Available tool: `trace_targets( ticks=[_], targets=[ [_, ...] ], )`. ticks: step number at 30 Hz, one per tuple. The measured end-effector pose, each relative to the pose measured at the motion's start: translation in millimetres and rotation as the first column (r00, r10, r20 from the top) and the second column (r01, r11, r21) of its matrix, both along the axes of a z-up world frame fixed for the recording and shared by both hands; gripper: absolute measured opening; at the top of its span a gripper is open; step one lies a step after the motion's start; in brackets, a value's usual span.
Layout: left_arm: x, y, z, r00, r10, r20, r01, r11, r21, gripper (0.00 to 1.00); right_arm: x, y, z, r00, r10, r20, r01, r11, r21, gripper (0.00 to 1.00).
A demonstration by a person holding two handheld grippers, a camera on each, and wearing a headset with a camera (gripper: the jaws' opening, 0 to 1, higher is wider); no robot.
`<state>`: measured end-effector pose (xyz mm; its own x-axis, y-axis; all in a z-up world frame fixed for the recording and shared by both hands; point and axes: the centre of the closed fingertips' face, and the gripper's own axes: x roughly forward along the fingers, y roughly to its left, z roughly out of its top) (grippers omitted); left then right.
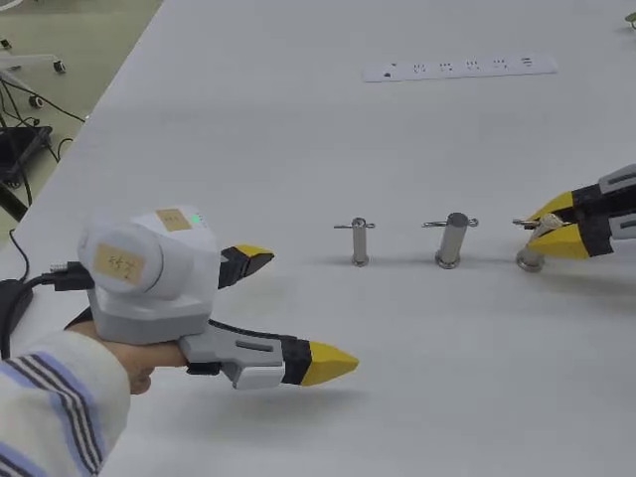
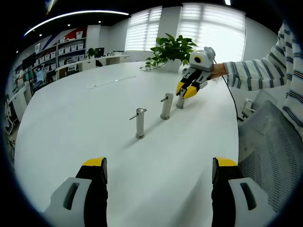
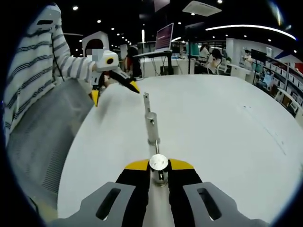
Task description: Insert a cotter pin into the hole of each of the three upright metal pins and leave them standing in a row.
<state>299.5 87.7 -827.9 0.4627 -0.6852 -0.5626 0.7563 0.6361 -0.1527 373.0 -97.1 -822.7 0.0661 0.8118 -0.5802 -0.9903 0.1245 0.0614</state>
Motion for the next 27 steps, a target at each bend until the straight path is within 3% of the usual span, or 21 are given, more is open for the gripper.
trace_targets(
  ticks=[6,11,16,18,23,27],
  targets=[
    [-3.1,1.6,-1.8,1.0,0.006,-0.015,-0.006,1.0,-0.003,0.9,1.5,-0.5,-0.2,1.0,-0.02,-0.02,0.02,1.0,0.004,0.18],
    [-8.4,1.3,-0.8,0.999,0.003,-0.035,-0.003,1.0,-0.02,0.9,12.3,0.0,15.0,0.997,-0.081,-0.009,0.082,0.994,0.075,0.31],
    [-10.9,1.7,0.3,1.0,-0.001,-0.028,0.0,1.0,-0.016,0.91,16.8,6.4,49.5,0.988,-0.154,0.013,0.149,0.971,0.186,0.35],
    [-10.4,3.9,-0.2,1.0,0.007,-0.03,-0.008,1.0,-0.018,0.91,12.9,7.6,59.6,0.985,-0.173,0.022,0.165,0.965,0.206,0.39],
    [-12.1,4.7,3.6,1.0,0.01,-0.026,-0.011,1.0,-0.028,0.91,-3.4,5.9,71.9,0.975,-0.219,0.044,0.202,0.949,0.24,0.43],
    [-14.3,5.7,6.0,1.0,0.007,-0.026,-0.008,0.999,-0.036,0.91,-9.5,-2.1,73.9,0.957,-0.285,0.047,0.264,0.93,0.257,0.49]
  ],
)
